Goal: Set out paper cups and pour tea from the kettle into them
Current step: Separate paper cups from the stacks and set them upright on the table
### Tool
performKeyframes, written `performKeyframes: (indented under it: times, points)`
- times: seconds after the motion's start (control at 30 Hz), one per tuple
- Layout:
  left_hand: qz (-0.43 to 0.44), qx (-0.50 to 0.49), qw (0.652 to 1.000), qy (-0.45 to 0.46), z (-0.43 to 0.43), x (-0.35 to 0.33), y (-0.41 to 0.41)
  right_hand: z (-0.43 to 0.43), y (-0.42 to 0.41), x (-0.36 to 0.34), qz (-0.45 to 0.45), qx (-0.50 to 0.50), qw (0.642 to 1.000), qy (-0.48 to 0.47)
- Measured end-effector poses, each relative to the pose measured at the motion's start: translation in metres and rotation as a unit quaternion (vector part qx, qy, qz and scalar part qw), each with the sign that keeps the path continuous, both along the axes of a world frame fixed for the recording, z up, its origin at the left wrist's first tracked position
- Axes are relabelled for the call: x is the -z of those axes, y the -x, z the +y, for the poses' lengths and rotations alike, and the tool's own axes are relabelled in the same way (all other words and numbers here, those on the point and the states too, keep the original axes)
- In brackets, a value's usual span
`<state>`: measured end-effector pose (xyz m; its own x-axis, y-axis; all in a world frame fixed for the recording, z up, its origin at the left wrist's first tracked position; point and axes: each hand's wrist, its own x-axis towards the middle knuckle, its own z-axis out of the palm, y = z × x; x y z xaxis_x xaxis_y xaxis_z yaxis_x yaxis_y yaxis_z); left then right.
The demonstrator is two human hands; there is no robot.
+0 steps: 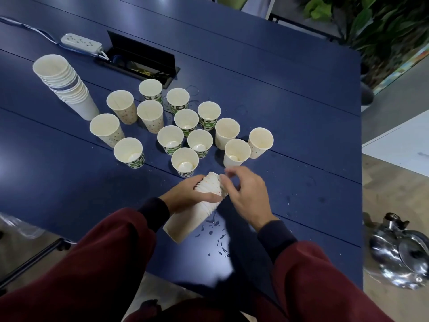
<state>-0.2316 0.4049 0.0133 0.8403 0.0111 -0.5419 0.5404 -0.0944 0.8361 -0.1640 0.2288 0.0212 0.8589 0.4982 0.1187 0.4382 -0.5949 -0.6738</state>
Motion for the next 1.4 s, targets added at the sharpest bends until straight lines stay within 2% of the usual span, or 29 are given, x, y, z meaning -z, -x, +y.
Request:
performKeyframes:
  times: [0.07, 0.2, 0.3, 0.53, 0.73, 0.87, 0.93, 1.07, 1.2, 1.27, 1.4]
  points:
    - [-0.011, 0.002, 1.0, -0.001, -0.002, 0.003, -0.002, -0.004, 0.006, 0.003, 0.068, -0.009, 0.998, -0.009]
    - [0.001, 0.021, 1.0, 0.0, -0.007, 0.01, -0.003, -0.012, 0.004, 0.003, 0.194, 0.024, 0.977, -0.091]
    - [0.01, 0.03, 0.999, 0.003, -0.01, 0.013, -0.002, -0.022, -0.003, -0.002, 0.213, 0.046, 0.972, -0.087]
    - [0.006, 0.031, 0.999, 0.021, -0.017, 0.009, -0.003, -0.029, -0.009, -0.012, 0.272, -0.036, 0.96, -0.047]
    - [0.005, 0.01, 0.999, 0.042, -0.024, 0.009, -0.004, -0.031, -0.015, -0.012, 0.23, 0.039, 0.972, -0.041]
    - [0.006, 0.007, 1.0, 0.022, -0.02, 0.015, 0.0, -0.05, -0.035, -0.017, 0.092, 0.182, 0.979, -0.029]
    - [0.01, -0.006, 1.0, 0.024, -0.017, 0.019, 0.0, -0.06, -0.046, -0.019, 0.019, 0.214, 0.977, 0.006]
    - [0.024, -0.025, 0.999, -0.028, -0.014, 0.022, -0.006, -0.054, -0.053, -0.011, -0.01, 0.174, 0.981, 0.088]
    - [0.017, -0.026, 0.999, -0.012, -0.013, 0.02, -0.011, -0.048, -0.049, 0.004, 0.003, 0.133, 0.982, 0.132]
    - [0.01, -0.023, 1.0, -0.006, -0.012, 0.019, -0.011, -0.046, -0.041, 0.005, -0.027, 0.141, 0.978, 0.149]
    - [-0.004, -0.015, 1.0, 0.009, -0.012, 0.017, -0.01, -0.036, -0.019, -0.003, -0.107, 0.143, 0.979, 0.097]
